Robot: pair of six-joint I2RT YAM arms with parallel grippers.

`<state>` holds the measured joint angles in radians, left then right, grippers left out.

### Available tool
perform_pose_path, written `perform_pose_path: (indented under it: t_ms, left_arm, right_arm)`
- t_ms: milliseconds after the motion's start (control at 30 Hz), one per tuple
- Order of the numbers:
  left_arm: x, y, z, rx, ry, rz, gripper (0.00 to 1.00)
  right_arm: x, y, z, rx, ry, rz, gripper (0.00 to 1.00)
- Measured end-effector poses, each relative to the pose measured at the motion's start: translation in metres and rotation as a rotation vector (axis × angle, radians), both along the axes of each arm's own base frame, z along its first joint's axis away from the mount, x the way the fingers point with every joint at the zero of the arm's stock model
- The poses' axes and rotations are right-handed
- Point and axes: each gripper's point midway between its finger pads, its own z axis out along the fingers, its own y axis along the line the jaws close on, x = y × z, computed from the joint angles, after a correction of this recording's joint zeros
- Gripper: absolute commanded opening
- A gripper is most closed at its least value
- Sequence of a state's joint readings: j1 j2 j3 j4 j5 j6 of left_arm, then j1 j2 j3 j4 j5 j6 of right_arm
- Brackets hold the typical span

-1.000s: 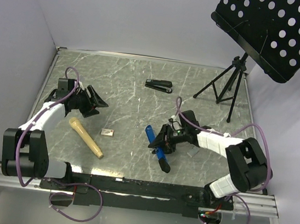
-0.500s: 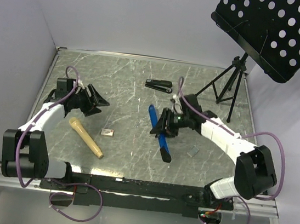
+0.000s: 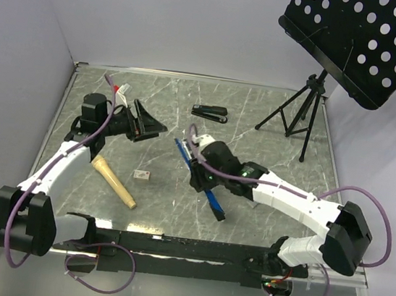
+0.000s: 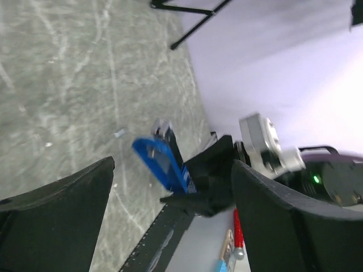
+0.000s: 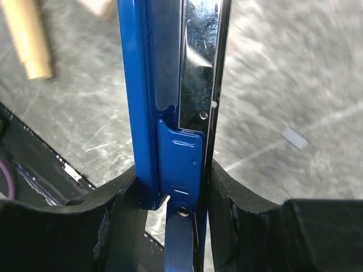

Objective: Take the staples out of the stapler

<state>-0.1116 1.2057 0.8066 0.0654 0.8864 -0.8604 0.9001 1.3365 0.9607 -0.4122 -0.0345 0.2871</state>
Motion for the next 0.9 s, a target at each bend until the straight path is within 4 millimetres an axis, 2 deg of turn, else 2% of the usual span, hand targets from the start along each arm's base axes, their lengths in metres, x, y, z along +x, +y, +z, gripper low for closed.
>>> perform_pose_path:
  t_ms: [133,267,467,600,667,700,767,800,833,900]
  left_arm:
    - [-0.008,-0.016,0.006,-0.013,-0.018,-0.047,0.89]
    - [-0.018,-0.025,0.011,-0.016,-0.029,-0.077,0.87]
    - [-0.023,-0.029,0.024,-0.029,-0.065,-0.068,0.85]
    - [-0.023,-0.033,0.028,-0.052,-0.059,-0.068,0.78]
    - [-0.022,-0.036,0.026,-0.065,-0.049,-0.067,0.69]
    - [-0.021,-0.037,0.024,-0.072,-0.035,-0.066,0.47]
    - [-0.021,-0.039,0.021,-0.086,-0.009,-0.066,0.25]
    - [-0.020,-0.039,0.019,-0.085,-0.002,-0.062,0.09]
    - [-0.019,-0.039,0.019,-0.087,-0.005,-0.061,0.02]
    - [-0.017,-0.038,0.018,-0.085,-0.003,-0.047,0.01]
  right_arm:
    - [-0.003,0.019,0.022,0.003,-0.103,0.047,0.00]
    - [0.006,0.022,0.041,0.038,-0.165,0.022,0.00]
    - [0.003,0.029,0.060,0.102,-0.198,0.019,0.00]
    - [-0.004,0.037,0.064,0.127,-0.201,0.043,0.00]
    - [-0.006,0.040,0.065,0.132,-0.201,0.050,0.00]
    - [-0.007,0.041,0.065,0.133,-0.202,0.052,0.00]
    - [-0.006,0.042,0.067,0.135,-0.203,0.047,0.00]
    - [-0.006,0.042,0.066,0.131,-0.198,0.040,0.02]
    - [-0.004,0.042,0.064,0.123,-0.198,0.033,0.06]
    - [-0.002,0.044,0.062,0.121,-0.192,0.018,0.13]
